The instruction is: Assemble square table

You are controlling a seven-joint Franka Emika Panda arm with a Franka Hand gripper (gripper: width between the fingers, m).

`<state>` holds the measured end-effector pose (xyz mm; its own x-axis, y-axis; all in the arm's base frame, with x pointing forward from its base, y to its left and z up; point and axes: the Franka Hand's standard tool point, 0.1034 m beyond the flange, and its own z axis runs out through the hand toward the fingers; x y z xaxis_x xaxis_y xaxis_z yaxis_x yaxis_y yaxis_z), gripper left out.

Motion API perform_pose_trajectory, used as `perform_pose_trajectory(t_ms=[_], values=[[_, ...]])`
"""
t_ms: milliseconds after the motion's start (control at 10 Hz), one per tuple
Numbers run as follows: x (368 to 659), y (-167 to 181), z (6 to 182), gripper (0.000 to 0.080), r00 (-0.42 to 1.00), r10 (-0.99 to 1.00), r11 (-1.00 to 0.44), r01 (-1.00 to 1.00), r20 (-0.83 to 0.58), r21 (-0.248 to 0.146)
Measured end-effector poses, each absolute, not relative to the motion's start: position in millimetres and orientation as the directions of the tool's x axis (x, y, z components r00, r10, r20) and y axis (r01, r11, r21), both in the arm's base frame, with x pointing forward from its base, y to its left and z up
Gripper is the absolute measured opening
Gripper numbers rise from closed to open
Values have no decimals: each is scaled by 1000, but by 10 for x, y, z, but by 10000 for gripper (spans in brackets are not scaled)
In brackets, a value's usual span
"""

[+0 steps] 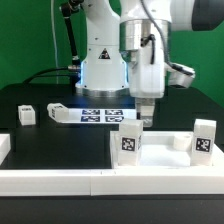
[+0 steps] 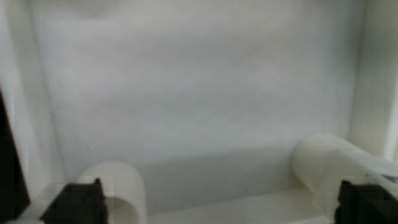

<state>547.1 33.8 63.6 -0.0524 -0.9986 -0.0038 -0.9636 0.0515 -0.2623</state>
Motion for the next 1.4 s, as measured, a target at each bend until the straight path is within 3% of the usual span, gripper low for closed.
perform_pose_trajectory(t_ms=[400,600,700,900,1000,1400], values=[[5287,347,514,649,-42,-999,46,-967,-19,-252],[5278,483,554,649,-29,-993,47,-986,-110,-161],[5300,417,544,649,-40,-993,57,-985,-107,-161],[5295,450,464,649,0,-991,12,-996,-135,-87],[5325,428,480,649,-1,-992,14,-994,-124,-105],[5314,429,472,649,-1,-992,14,-995,-124,-103]])
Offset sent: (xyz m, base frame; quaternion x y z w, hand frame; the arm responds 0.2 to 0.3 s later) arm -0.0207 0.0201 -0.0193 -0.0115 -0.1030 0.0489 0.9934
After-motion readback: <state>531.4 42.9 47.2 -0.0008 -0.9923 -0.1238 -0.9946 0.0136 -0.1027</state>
